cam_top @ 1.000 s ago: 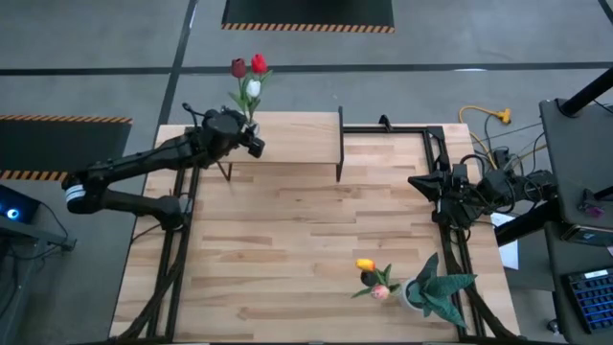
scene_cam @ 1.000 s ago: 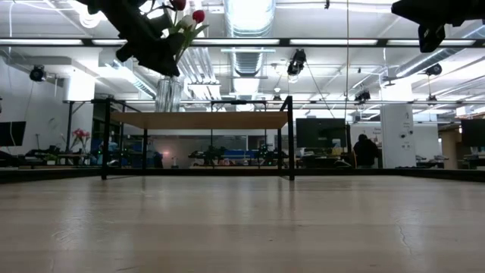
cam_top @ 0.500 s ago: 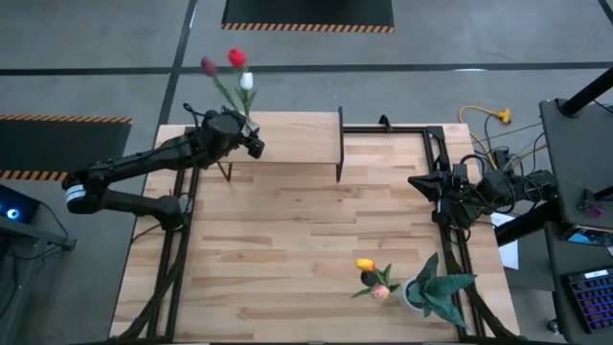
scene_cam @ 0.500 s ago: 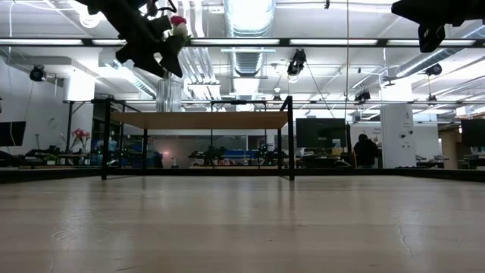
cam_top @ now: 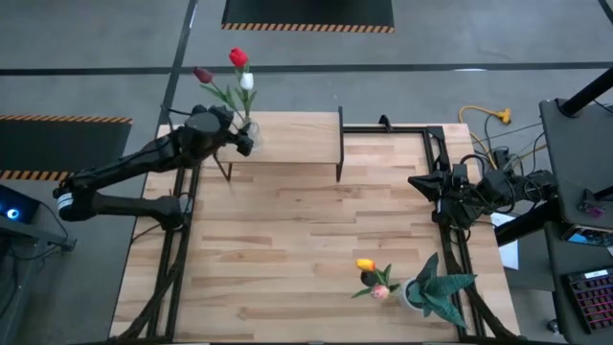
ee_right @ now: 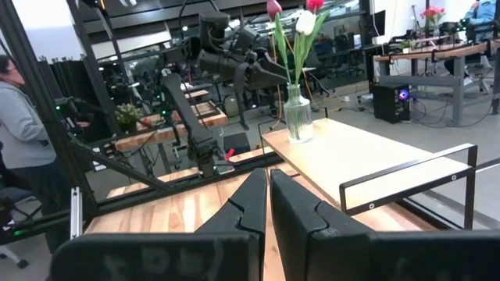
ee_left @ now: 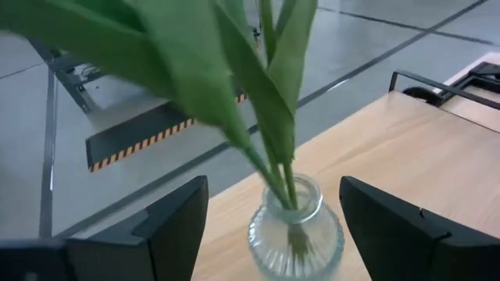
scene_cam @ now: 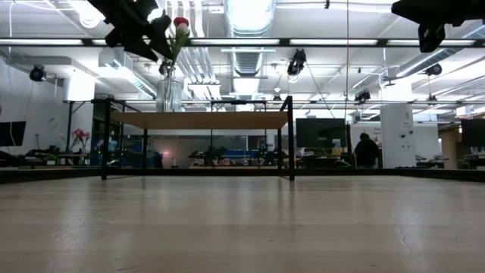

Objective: Pick and place flowers into a vace then onto a shelf
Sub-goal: Put the transparent vase on the shelf

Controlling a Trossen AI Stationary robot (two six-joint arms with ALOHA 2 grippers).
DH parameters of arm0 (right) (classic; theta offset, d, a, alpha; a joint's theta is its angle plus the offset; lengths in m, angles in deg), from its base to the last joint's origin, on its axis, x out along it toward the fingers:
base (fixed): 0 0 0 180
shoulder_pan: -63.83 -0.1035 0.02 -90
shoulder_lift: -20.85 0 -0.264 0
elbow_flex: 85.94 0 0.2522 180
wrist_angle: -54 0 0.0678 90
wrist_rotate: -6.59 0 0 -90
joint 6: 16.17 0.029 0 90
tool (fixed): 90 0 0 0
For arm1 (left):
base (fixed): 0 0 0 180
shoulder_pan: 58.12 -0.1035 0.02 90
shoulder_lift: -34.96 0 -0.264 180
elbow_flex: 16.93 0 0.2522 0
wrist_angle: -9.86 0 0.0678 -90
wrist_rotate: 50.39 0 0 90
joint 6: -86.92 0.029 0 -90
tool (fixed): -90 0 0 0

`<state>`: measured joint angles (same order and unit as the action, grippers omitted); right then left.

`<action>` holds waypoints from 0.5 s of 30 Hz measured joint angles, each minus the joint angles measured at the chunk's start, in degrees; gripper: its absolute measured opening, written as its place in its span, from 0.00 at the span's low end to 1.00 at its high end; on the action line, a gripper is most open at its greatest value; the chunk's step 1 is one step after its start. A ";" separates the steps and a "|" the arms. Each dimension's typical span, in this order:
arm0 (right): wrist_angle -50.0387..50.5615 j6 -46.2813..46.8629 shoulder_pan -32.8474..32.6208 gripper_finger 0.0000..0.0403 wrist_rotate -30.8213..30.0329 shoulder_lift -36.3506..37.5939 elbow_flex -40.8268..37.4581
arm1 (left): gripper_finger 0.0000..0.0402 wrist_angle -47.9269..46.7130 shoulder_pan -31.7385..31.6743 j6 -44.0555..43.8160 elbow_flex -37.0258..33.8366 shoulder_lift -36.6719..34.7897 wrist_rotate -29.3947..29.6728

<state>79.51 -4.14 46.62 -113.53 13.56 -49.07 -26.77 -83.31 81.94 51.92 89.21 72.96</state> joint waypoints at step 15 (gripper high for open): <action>-0.16 1.10 -0.02 0.03 0.14 0.00 0.00 | 0.64 -8.09 0.17 -0.82 -1.63 -12.30 -34.35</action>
<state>79.35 -3.03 46.61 -113.39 13.56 -49.07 -34.85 -83.13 81.12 50.29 76.92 38.60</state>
